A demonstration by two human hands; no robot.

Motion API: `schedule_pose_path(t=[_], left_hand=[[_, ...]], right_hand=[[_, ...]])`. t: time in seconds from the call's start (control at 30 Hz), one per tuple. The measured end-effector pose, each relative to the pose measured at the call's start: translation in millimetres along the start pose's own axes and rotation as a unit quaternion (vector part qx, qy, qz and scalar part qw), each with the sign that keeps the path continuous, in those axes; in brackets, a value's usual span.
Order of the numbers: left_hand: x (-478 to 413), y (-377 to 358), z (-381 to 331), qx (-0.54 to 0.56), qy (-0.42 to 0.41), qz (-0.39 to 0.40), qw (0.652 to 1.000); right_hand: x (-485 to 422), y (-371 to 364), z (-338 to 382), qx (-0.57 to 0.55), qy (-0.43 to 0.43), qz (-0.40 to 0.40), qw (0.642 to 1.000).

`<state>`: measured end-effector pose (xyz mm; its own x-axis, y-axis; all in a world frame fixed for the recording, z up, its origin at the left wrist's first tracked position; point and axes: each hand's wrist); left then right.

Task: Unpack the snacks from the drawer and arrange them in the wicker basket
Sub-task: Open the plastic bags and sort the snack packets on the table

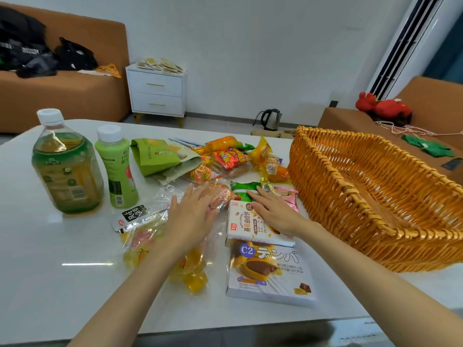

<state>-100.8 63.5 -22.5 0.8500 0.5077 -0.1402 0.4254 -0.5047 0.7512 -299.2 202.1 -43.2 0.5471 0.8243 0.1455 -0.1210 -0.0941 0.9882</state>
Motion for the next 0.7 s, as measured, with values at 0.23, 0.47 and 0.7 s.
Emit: schedule_pose_path(t=[0.23, 0.47, 0.7], left_hand=[[-7, -5, -3, -0.035, -0.024, 0.019, 0.999], [-8, -3, -8, -0.008, -0.037, 0.016, 0.999], [-15, 2, -3, 0.047, -0.051, -0.023, 0.997]], right_hand=[[28, 7, 10, 0.013, 0.028, -0.019, 0.999], [7, 32, -13, -0.033, -0.051, -0.201, 0.978], [-58, 46, -37, 0.0, -0.151, -0.116, 0.982]])
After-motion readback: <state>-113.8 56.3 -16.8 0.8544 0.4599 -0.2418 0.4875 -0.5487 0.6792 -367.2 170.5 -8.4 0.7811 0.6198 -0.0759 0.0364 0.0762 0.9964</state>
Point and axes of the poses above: each hand's wrist, its own x-axis away from the middle knuckle, its own y-axis out of the back of the hand, z = x × y, and after that the axes turned 15 degrees about x, right-handed
